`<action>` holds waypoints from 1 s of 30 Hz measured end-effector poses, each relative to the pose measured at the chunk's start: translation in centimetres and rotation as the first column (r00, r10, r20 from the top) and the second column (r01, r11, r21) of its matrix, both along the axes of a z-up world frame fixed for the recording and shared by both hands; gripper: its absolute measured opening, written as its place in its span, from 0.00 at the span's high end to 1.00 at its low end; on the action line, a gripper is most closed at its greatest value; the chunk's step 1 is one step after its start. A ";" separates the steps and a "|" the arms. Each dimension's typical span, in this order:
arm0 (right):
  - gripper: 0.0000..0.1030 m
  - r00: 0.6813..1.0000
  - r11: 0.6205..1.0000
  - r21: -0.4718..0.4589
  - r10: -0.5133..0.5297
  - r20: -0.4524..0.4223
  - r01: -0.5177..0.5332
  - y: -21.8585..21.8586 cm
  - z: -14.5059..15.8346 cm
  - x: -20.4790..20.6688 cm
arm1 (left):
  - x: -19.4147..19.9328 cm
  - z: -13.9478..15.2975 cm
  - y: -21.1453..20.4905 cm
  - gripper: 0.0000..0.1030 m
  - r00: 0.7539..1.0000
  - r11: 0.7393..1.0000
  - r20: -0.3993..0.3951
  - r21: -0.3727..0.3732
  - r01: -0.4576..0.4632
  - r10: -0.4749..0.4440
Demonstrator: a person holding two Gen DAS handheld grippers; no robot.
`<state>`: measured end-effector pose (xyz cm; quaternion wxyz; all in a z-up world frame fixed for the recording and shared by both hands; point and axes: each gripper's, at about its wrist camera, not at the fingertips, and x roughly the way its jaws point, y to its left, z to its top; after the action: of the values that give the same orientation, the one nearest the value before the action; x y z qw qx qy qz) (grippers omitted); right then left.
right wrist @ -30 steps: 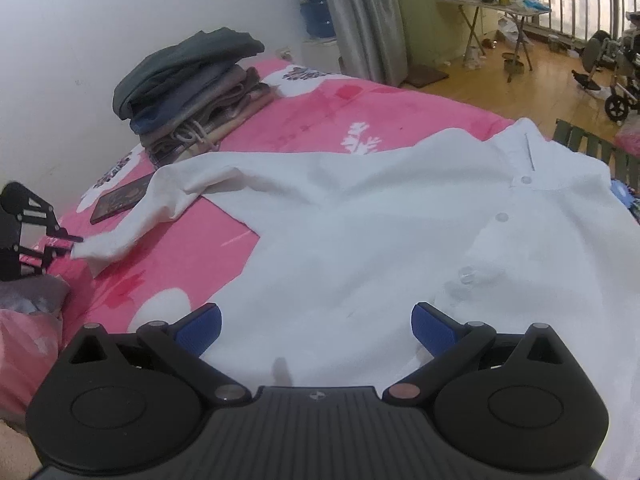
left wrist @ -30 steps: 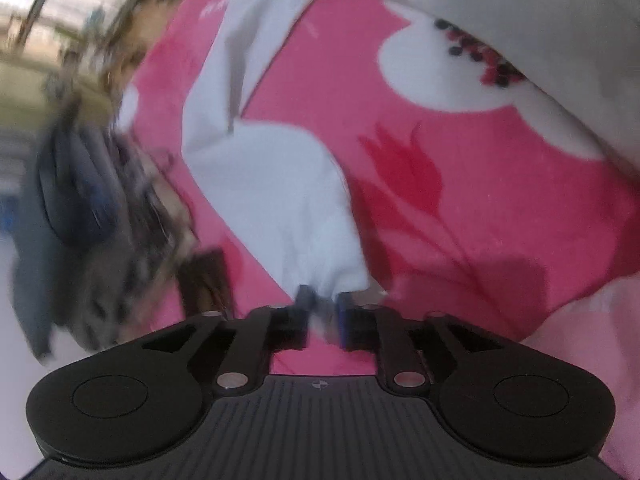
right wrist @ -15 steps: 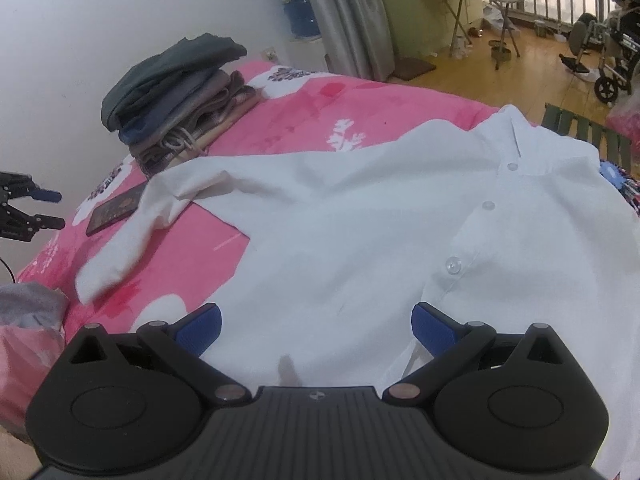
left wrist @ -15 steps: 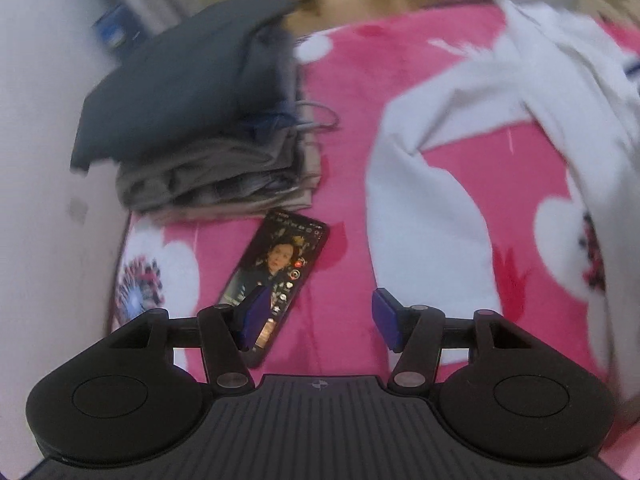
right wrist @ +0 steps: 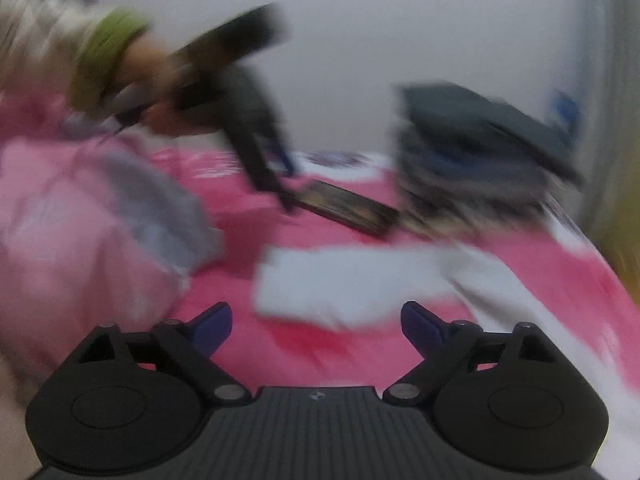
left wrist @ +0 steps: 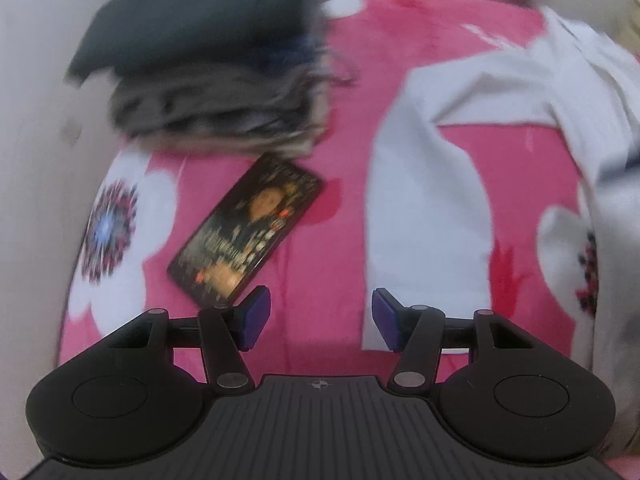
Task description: Fold clothes
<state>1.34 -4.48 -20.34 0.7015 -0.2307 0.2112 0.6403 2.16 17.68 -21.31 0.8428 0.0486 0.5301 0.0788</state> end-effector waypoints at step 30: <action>0.96 0.676 0.829 0.253 -0.189 -0.712 0.498 1.4 9.0 16.4 | -1.7 0.7 4.6 0.45 0.949 0.958 0.201 -0.203 -0.204 0.244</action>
<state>17.73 -3.11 -11.32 0.7234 0.2154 0.3396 0.5613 0.50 22.26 -20.58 0.8837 -0.0974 0.4386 0.1314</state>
